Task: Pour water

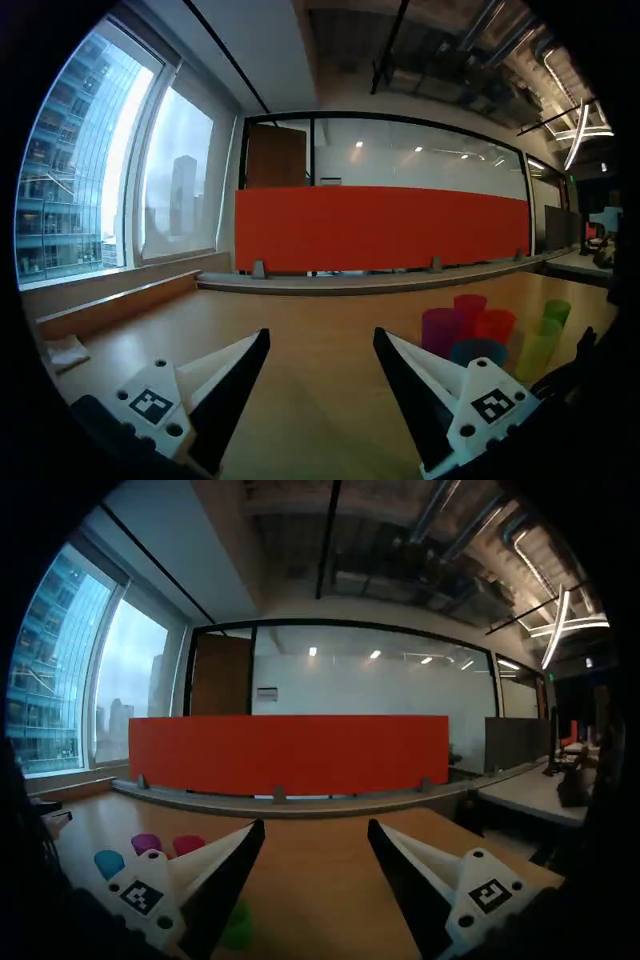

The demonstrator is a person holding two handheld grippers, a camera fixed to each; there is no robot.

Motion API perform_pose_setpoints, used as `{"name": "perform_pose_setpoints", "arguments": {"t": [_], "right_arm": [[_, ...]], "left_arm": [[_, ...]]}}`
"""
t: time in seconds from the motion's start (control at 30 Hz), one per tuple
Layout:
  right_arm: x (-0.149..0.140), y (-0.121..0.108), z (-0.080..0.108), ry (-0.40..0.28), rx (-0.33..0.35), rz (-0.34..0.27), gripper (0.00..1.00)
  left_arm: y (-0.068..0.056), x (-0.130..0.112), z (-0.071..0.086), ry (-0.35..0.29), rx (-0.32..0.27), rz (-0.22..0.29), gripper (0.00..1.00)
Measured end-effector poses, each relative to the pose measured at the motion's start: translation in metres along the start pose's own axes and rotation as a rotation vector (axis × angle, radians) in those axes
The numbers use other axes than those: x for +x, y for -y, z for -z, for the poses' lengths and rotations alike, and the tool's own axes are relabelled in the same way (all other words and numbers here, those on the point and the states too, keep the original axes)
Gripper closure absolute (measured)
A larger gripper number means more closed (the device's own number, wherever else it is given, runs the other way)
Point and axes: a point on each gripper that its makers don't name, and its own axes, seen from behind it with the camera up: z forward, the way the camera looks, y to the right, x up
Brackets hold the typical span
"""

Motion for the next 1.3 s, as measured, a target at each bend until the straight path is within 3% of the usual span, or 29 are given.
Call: {"name": "perform_pose_setpoints", "arguments": {"t": [0.47,0.87,1.3], "right_arm": [[0.002,0.001,0.002,-0.018,0.023,0.019,0.0],[0.004,0.004,-0.01,-0.06,0.053,0.042,0.0],[-0.032,0.013,-0.022,-0.048,0.06,0.041,0.0]], "left_arm": [[0.0,0.001,0.0,0.0,0.0,-0.001,0.04],[0.0,0.001,-0.001,0.0,0.0,-0.001,0.04],[0.0,0.001,0.0,0.0,0.0,-0.001,0.04]]}}
